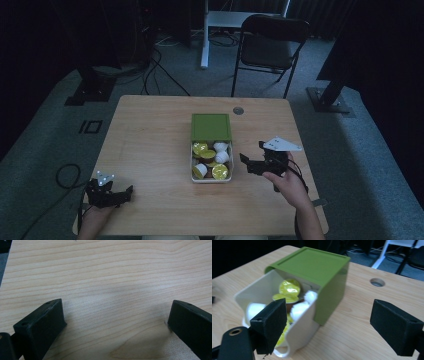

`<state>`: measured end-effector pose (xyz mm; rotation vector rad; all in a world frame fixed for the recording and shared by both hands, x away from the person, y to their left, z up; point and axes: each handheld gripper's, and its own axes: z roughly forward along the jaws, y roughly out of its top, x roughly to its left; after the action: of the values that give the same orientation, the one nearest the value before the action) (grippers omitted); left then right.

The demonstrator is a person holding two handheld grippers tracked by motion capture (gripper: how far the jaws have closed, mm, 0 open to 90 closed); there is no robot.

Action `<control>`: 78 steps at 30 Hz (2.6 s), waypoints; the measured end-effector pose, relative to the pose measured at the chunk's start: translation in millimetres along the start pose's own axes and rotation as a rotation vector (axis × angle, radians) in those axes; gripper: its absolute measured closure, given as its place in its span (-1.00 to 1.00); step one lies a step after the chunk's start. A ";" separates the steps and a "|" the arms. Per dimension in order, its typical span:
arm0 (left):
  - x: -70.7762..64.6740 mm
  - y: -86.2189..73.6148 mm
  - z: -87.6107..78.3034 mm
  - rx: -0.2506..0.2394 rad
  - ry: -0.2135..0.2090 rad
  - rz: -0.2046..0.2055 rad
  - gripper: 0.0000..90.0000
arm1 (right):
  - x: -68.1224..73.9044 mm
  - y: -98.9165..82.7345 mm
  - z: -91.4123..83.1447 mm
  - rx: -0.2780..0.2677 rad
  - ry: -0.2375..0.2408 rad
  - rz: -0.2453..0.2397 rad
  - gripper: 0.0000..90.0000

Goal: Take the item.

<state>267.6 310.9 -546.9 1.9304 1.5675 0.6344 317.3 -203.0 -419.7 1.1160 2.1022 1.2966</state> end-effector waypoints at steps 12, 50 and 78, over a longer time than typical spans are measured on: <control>0.0 0.0 0.0 -0.001 0.000 0.000 -0.98 | 18.9 7.5 12.7 -0.007 0.046 -0.018 -0.69; 0.0 0.0 0.1 -0.001 0.000 -0.001 -0.98 | 79.6 -2.7 61.5 0.054 0.192 -0.065 -0.67; 0.0 0.0 0.0 0.000 0.000 0.000 -0.98 | 103.9 -28.3 99.4 0.129 0.191 -0.079 -0.31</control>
<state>267.6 310.9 -546.9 1.9308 1.5670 0.6345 314.5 -72.3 -486.1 0.9826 2.3736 1.2915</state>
